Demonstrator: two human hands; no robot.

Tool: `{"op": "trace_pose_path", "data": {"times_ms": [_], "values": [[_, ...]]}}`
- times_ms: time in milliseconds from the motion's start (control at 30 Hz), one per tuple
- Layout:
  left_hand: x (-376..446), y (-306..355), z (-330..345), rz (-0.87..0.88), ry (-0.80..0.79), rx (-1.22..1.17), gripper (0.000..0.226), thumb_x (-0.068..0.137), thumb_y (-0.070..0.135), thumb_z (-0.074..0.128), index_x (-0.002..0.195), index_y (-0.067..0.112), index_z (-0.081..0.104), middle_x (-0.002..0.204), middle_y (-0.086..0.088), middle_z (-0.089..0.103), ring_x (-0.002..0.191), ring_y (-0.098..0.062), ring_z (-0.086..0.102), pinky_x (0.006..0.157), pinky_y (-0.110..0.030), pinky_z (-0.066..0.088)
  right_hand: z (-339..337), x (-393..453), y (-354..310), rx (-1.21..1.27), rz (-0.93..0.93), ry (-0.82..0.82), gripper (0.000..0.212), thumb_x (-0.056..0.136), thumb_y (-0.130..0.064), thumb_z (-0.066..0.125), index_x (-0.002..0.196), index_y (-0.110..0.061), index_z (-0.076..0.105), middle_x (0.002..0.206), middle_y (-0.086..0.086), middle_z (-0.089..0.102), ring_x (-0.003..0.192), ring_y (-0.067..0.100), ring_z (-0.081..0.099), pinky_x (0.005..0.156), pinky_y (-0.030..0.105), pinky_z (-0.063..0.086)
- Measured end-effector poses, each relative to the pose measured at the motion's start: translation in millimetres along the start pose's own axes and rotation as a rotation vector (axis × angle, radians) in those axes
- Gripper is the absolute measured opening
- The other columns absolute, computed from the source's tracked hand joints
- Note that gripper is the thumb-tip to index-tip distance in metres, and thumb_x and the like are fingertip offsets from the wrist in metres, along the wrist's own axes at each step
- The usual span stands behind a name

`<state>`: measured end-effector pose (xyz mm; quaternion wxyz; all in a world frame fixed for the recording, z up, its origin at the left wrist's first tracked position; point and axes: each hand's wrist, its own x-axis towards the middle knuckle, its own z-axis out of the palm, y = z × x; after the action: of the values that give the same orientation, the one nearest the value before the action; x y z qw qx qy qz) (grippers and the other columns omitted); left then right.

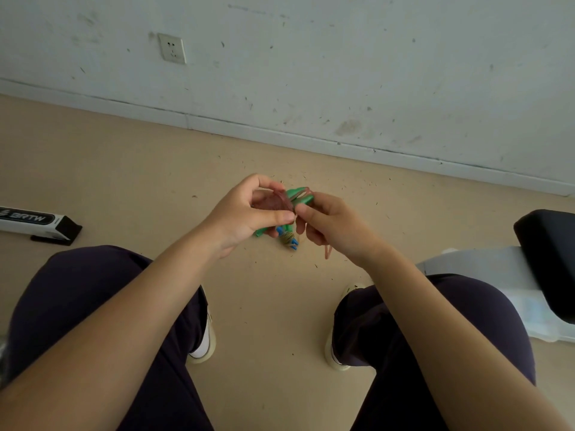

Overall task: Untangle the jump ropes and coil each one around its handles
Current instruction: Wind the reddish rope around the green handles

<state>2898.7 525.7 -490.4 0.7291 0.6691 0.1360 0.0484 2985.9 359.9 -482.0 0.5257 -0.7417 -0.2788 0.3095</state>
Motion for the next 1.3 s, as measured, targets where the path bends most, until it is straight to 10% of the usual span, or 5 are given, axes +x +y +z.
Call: {"op": "trace_pose_path", "data": {"times_ms": [167,500,900,1300], "values": [[0.5,-2.4,2.4,0.077,0.003,0.082,0.049,0.080,-0.001,0.078,0.118,0.028,0.064,0.107,0.000,0.072,0.083,-0.012,0.069,0.063,-0.027,0.054,-1.2,2.5,3.8,-0.111,0.065,0.090,0.022,0.099,-0.033,0.056,0.091,-0.013,0.063,0.058,-0.004,0.057,0.047,0.012,0.044,0.049,0.033,0.038],[-0.8,1.3,7.7,0.148,0.059,0.080,0.044,0.085,-0.004,0.072,0.126,0.009,0.064,0.085,-0.006,0.069,0.063,-0.007,0.065,0.057,-0.023,0.051,0.2,2.7,-9.9,-0.219,0.032,0.228,0.056,0.093,-0.046,0.060,0.055,-0.016,0.032,0.049,-0.004,0.026,0.040,0.007,0.021,0.039,0.017,0.021],[5.0,-4.2,-1.7,0.020,0.156,0.104,0.032,0.081,0.003,0.078,0.103,0.020,0.061,0.100,-0.010,0.070,0.074,-0.024,0.074,0.053,-0.034,0.054,0.0,-6.0,-10.3,-0.208,-0.002,0.010,0.024,0.101,-0.024,0.052,0.085,-0.010,0.063,0.051,-0.004,0.051,0.044,0.014,0.049,0.047,0.021,0.039],[0.2,2.8,0.3,-0.108,-0.184,0.158,0.030,0.088,0.005,0.071,0.110,0.025,0.069,0.081,0.002,0.070,0.069,-0.017,0.063,0.046,-0.026,0.041,-11.8,-6.0,-13.7,-0.205,-0.170,0.204,0.023,0.093,-0.024,0.067,0.074,-0.011,0.067,0.056,0.000,0.052,0.046,0.005,0.041,0.047,0.018,0.035]]}}
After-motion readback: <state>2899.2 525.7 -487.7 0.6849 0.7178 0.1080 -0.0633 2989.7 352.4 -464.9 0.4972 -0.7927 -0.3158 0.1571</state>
